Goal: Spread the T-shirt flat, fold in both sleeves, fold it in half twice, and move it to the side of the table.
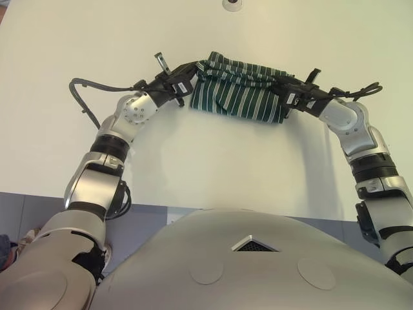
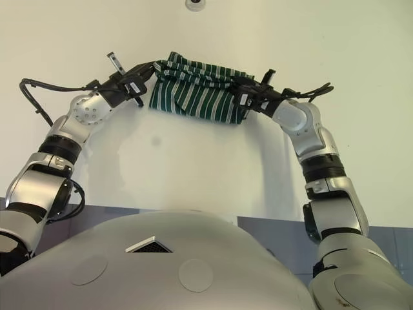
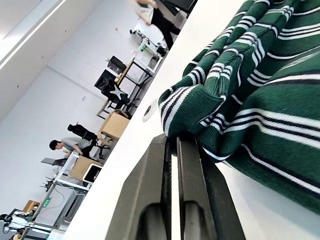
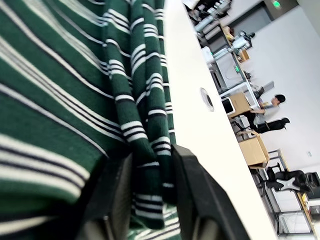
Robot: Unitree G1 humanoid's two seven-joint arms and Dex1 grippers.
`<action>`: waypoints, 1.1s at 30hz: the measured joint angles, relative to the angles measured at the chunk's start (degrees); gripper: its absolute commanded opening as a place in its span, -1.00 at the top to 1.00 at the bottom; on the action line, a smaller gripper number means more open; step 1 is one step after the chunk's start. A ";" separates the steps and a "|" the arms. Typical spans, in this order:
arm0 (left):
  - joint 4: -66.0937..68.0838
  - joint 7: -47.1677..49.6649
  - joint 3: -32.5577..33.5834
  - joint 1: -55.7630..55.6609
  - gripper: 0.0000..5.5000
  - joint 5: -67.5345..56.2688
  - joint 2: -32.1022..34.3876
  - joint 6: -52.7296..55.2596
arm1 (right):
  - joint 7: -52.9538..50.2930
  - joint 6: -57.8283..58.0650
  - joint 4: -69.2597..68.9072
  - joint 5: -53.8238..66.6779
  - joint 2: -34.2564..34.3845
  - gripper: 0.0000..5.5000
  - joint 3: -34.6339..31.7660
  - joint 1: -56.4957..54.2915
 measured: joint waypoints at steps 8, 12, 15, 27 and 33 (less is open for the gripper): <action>2.82 -6.35 4.52 -0.60 0.87 -10.21 -3.80 3.28 | 5.32 9.86 5.77 20.90 7.03 -0.18 -10.86 -3.82; 2.66 -12.03 9.27 -0.68 0.64 -19.09 -6.45 7.45 | 10.37 15.62 8.98 30.00 9.64 -0.44 -15.44 -5.78; 2.04 -14.19 13.38 -1.52 0.45 -25.08 -8.23 12.93 | 11.56 19.09 12.64 33.45 11.25 -0.64 -17.94 -8.85; -13.41 -20.49 26.26 -0.26 0.36 -42.85 -11.24 26.54 | 16.91 17.38 0.83 37.61 13.90 -0.96 -20.77 -8.81; -26.06 -21.55 29.07 9.20 0.36 -47.49 -11.51 27.35 | 15.59 4.34 -7.07 19.18 13.22 -0.96 -6.72 -4.48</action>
